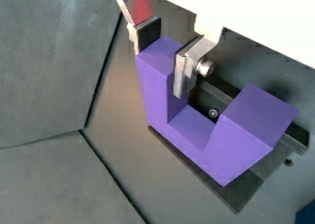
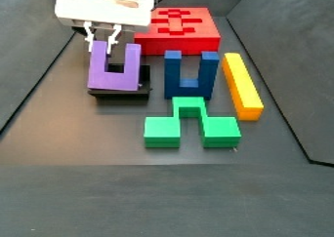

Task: Pick up the purple object. Move up. Place the purple object on the fixture. Regrasp the purple object. Move to above the board. Insert the purple object.
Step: Regrasp the purple object, then move to above the board.

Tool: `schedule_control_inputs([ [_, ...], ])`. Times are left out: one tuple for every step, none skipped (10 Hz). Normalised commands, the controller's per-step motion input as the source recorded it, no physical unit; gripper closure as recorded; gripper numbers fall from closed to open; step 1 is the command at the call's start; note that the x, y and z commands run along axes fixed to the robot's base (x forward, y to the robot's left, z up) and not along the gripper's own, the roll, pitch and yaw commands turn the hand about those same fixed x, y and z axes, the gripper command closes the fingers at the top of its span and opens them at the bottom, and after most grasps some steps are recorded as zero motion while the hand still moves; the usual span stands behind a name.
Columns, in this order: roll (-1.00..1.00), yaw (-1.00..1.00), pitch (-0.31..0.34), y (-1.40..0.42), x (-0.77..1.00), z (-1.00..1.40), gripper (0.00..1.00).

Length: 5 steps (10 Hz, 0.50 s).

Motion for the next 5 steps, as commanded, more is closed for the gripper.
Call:
schedule_control_inputs([
  [0.0, 0.0, 0.0, 0.0, 0.0, 0.0, 1.0],
  [0.0, 0.0, 0.0, 0.0, 0.0, 0.0, 1.0],
  [0.0, 0.0, 0.0, 0.0, 0.0, 0.0, 1.0],
  [0.0, 0.0, 0.0, 0.0, 0.0, 1.4, 1.0],
  [-0.05, 0.01, 0.006, -0.02, 0.0, 1.4, 1.0],
])
